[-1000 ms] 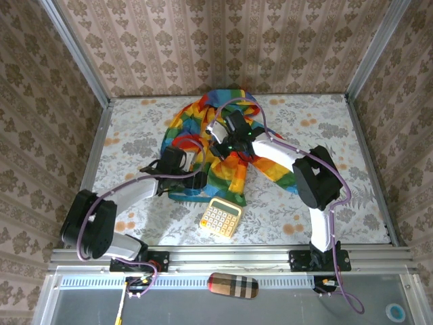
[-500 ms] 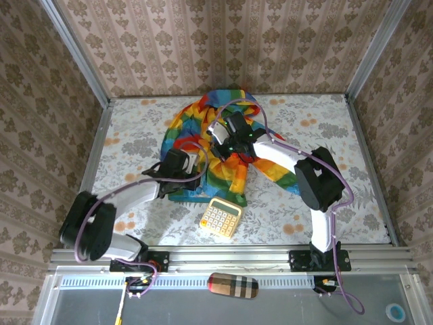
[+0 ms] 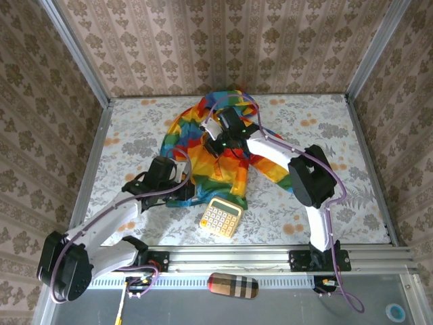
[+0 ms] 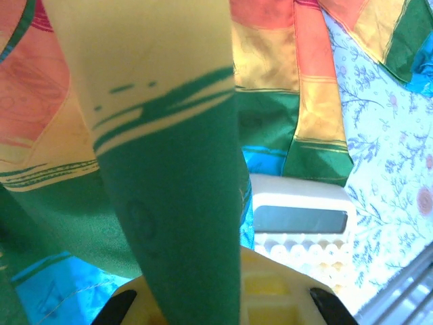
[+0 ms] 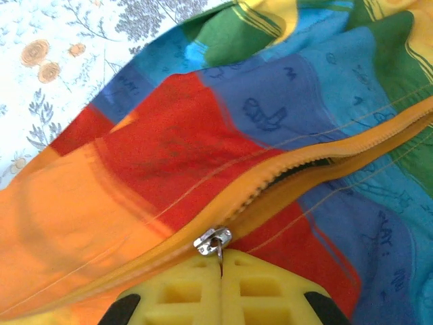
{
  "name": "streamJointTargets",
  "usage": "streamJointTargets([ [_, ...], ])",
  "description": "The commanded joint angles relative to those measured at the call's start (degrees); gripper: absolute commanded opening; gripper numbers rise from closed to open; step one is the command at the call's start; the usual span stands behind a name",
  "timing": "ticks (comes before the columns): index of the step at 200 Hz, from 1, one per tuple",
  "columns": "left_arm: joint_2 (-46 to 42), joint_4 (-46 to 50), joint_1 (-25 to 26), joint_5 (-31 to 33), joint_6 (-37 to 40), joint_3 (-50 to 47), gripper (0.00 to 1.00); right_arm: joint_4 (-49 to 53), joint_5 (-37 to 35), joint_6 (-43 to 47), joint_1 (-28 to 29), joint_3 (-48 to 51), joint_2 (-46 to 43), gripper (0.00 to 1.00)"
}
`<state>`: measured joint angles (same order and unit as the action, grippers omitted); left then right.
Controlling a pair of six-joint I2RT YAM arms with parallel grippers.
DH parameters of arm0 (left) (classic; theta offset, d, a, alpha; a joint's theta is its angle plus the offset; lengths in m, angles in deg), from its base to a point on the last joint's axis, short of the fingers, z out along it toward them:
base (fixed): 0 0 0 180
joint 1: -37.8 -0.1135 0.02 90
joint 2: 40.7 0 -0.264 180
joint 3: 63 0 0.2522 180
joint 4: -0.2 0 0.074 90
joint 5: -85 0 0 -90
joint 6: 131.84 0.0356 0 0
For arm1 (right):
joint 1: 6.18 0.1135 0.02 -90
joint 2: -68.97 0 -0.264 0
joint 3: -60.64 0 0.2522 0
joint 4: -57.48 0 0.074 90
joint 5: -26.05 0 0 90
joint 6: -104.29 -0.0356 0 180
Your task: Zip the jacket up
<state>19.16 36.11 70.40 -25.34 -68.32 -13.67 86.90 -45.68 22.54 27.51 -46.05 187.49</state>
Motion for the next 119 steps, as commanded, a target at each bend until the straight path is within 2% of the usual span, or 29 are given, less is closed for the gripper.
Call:
streamJointTargets([
  [1,-3.7,8.0,0.7,-2.9,-2.6,-0.7,0.0,1.1,-4.4,-1.4,-1.3,-4.0,3.5,0.0],
  [55,-6.4,10.5,0.7,-1.4,-3.1,-1.2,0.0,4.6,-6.1,-1.7,-2.6,-13.3,10.1,0.0],
  [119,-7.2,11.4,0.6,1.2,-4.5,-3.0,0.0,8.0,-6.1,-1.3,-6.8,-24.6,15.5,0.0],
])
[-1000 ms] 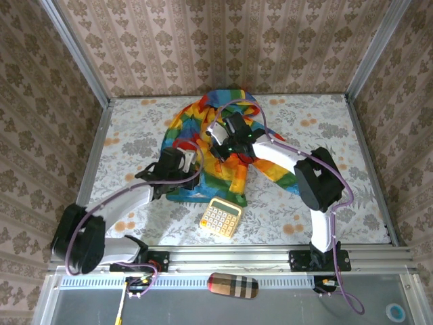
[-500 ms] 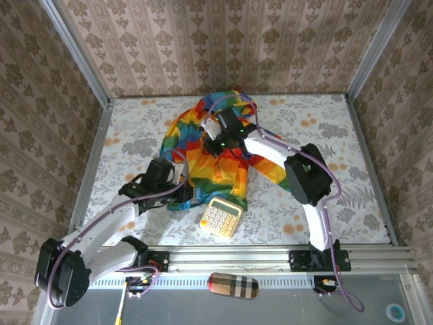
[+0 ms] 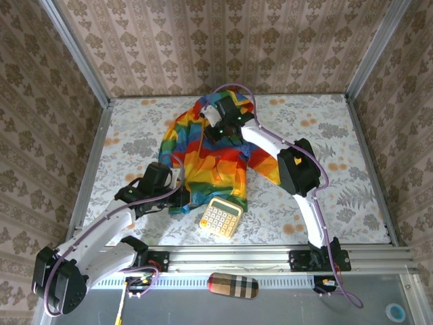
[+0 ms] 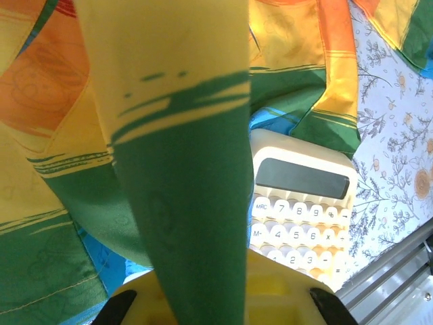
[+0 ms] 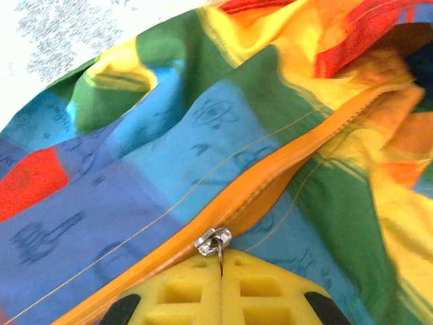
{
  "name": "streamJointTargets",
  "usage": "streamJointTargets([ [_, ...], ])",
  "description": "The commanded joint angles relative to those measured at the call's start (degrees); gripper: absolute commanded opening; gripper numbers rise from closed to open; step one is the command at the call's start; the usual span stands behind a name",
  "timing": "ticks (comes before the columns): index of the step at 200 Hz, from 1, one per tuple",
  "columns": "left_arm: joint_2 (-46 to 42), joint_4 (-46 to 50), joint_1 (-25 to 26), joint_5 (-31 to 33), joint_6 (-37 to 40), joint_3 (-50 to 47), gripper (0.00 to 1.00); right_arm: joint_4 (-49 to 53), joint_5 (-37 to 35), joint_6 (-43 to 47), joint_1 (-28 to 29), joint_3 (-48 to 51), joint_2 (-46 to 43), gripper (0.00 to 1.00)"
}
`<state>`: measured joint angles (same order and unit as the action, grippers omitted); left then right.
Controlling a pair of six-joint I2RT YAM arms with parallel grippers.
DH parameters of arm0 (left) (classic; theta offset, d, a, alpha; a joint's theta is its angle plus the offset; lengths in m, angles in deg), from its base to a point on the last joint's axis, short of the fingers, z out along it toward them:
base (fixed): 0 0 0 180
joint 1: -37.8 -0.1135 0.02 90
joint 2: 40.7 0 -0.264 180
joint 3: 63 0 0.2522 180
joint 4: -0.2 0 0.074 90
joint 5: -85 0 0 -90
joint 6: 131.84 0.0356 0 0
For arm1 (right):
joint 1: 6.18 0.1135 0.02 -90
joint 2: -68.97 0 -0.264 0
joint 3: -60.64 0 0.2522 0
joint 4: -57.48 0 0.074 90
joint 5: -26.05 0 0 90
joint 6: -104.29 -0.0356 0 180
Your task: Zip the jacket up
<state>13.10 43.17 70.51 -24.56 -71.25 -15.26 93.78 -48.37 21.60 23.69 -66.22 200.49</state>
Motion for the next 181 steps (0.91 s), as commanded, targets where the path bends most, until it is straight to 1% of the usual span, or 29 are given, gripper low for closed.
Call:
streamJointTargets([
  [1,-1.2,4.3,0.5,0.5,-1.6,-1.4,0.0,1.2,-3.4,-0.3,-3.0,-4.7,2.5,0.0],
  [29,-1.9,5.2,0.5,1.5,-2.9,-2.3,0.0,2.7,-3.1,0.2,-4.7,-9.5,5.4,0.0],
  [56,-3.6,4.8,0.4,2.1,-4.9,-3.8,0.0,5.9,-3.1,0.8,-5.8,-16.7,8.9,0.0],
  [103,-4.6,7.9,-0.7,2.6,-5.0,-3.0,0.0,7.3,-3.5,0.2,-8.5,-26.7,14.3,0.0],
  [134,-3.4,7.2,-4.0,1.2,-4.2,-3.1,0.0,7.9,-3.5,-0.5,-10.5,-32.7,17.1,0.0],
  [153,-1.5,6.9,-6.2,-0.3,-3.4,-2.6,0.0,7.7,-3.8,-1.0,-11.8,-34.1,18.0,0.0],
  [158,-0.9,7.0,-8.2,-0.6,-3.1,-2.4,0.0,7.4,-4.0,-1.2,-12.1,-34.2,18.2,0.0],
  [181,2.2,7.2,-10.9,-1.3,-1.8,-0.6,0.0,6.0,-4.4,-2.5,-13.9,-34.8,19.0,0.0],
])
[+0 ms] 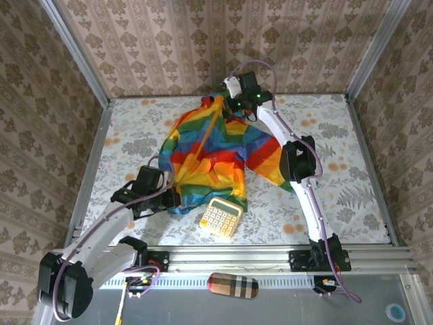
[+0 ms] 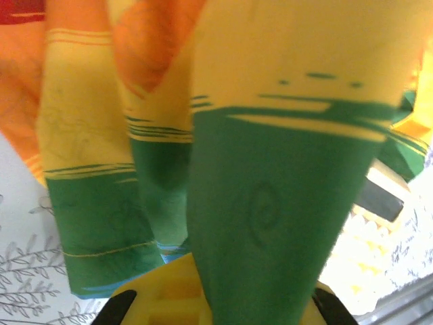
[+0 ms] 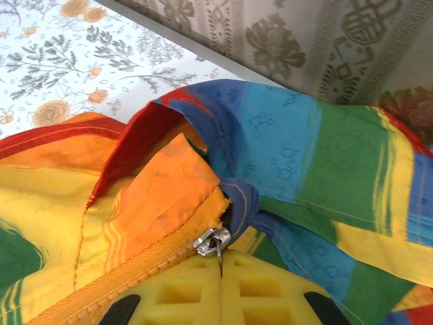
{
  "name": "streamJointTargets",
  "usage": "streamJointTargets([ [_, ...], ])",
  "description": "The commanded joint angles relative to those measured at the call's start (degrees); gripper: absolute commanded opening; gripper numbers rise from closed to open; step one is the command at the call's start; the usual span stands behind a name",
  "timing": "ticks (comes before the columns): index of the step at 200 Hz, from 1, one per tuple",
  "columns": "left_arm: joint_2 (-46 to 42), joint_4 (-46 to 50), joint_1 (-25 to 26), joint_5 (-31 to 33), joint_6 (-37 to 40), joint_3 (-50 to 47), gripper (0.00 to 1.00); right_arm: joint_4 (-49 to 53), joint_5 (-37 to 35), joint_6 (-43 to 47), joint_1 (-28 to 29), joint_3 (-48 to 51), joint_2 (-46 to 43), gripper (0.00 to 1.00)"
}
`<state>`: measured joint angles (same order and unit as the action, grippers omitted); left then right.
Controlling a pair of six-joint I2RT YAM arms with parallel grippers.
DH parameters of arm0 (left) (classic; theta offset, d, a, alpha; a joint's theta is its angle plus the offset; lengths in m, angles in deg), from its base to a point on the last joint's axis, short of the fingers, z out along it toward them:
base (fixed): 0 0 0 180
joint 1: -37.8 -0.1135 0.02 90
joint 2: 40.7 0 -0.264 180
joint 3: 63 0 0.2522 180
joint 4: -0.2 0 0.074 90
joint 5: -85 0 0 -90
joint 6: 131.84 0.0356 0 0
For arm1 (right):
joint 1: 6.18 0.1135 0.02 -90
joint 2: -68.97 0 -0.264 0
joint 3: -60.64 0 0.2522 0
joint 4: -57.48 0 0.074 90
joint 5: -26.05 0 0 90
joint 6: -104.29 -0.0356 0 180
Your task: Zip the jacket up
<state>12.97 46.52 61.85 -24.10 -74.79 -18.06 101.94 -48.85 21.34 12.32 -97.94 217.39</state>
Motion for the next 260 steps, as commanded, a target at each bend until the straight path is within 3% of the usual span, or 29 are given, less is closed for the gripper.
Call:
streamJointTargets([
  [1,2.5,3.9,-2.4,-1.8,1.8,2.3,0.0,-2.2,-3.9,-2.4,-2.6,-3.2,2.1,0.0],
  [115,20.5,-2.6,-13.1,-7.2,8.0,10.5,0.0,-2.5,-5.5,-2.3,-6.4,-5.2,3.5,0.0],
  [164,21.4,-0.3,-17.6,-7.1,12.0,13.1,0.0,-1.0,-7.2,-1.7,-6.4,-2.9,0.8,0.0],
  [182,21.4,0.4,-19.0,-8.0,13.0,13.6,0.0,-0.9,-7.8,-1.2,-6.5,-2.4,-0.4,0.05],
  [191,21.5,1.0,-19.8,-8.4,13.7,14.1,0.16,-0.4,-6.7,-1.1,-6.4,-2.4,-1.2,0.11],
  [200,21.2,1.8,-20.3,-8.3,14.2,14.9,0.37,-0.2,-4.8,-1.1,-6.4,-2.2,-1.9,0.21],
  [210,20.5,2.5,-21.0,-7.9,14.9,15.8,0.48,1.4,-3.4,-1.2,-6.3,-1.0,-3.3,0.28],
  [224,18.9,3.4,-22.1,-7.4,16.2,17.0,0.53,0.4,-3.4,-0.9,-5.9,3.2,-6.2,0.31],
  [260,15.9,4.9,-26.4,-7.9,19.2,20.6,0.56,-6.4,-4.7,-0.5,-5.4,17.0,-15.2,0.33],
])
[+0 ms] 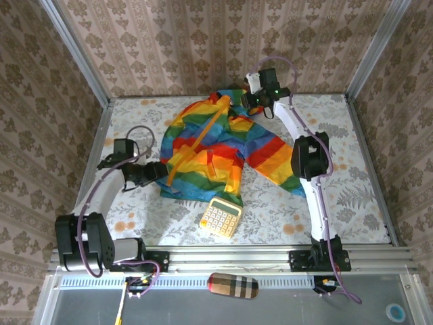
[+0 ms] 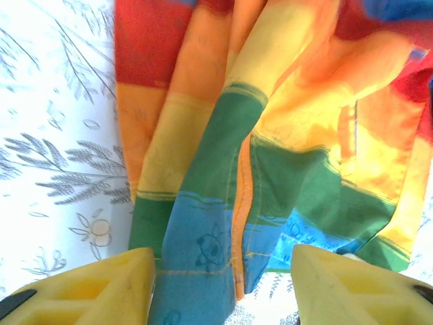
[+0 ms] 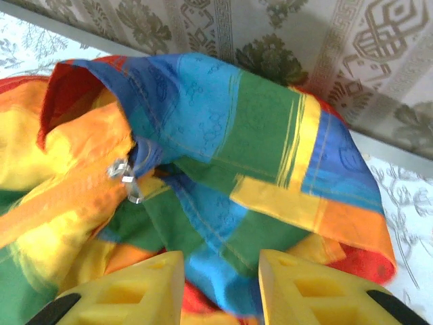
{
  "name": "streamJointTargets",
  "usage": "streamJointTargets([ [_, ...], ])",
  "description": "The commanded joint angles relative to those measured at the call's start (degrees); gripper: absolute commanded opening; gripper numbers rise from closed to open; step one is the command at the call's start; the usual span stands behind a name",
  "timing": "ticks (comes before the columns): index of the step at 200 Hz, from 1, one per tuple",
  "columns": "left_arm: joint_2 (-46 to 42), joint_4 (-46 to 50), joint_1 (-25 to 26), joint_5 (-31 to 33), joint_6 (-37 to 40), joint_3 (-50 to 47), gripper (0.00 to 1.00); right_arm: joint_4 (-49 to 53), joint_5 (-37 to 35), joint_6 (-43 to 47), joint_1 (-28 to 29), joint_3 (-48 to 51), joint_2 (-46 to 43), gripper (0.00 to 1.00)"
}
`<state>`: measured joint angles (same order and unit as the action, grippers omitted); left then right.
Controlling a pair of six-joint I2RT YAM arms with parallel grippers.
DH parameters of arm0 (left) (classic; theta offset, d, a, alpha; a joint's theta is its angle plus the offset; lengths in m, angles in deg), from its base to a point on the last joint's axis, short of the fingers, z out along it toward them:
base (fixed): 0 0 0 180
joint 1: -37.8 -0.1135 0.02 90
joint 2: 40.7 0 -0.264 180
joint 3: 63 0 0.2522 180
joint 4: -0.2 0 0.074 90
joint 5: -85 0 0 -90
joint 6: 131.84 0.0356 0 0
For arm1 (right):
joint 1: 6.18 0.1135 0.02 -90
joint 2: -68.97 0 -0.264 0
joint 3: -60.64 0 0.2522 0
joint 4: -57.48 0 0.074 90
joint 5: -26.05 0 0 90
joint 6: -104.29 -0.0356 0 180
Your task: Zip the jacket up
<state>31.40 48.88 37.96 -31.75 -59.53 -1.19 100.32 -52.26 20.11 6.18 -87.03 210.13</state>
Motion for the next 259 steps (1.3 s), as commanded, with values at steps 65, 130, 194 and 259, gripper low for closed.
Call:
streamJointTargets([
  [65,-3.2,0.7,-6.5,-1.6,7.9,10.3,0.61,-14.2,-3.6,-1.0,1.0,28.5,-24.0,0.34],
  [130,-8.7,-10.6,-10.6,2.7,11.8,7.9,0.91,-29.3,-7.6,-4.0,0.8,58.9,-46.3,0.47],
  [194,-18.9,-38.3,-10.3,4.1,14.9,-11.6,1.0,-37.6,-18.7,-11.3,-0.5,84.4,-64.5,0.91],
  [259,-25.0,-47.5,-5.8,20.7,13.2,-22.7,1.0,-62.6,-22.2,-11.9,-4.9,108.9,-75.6,1.0],
])
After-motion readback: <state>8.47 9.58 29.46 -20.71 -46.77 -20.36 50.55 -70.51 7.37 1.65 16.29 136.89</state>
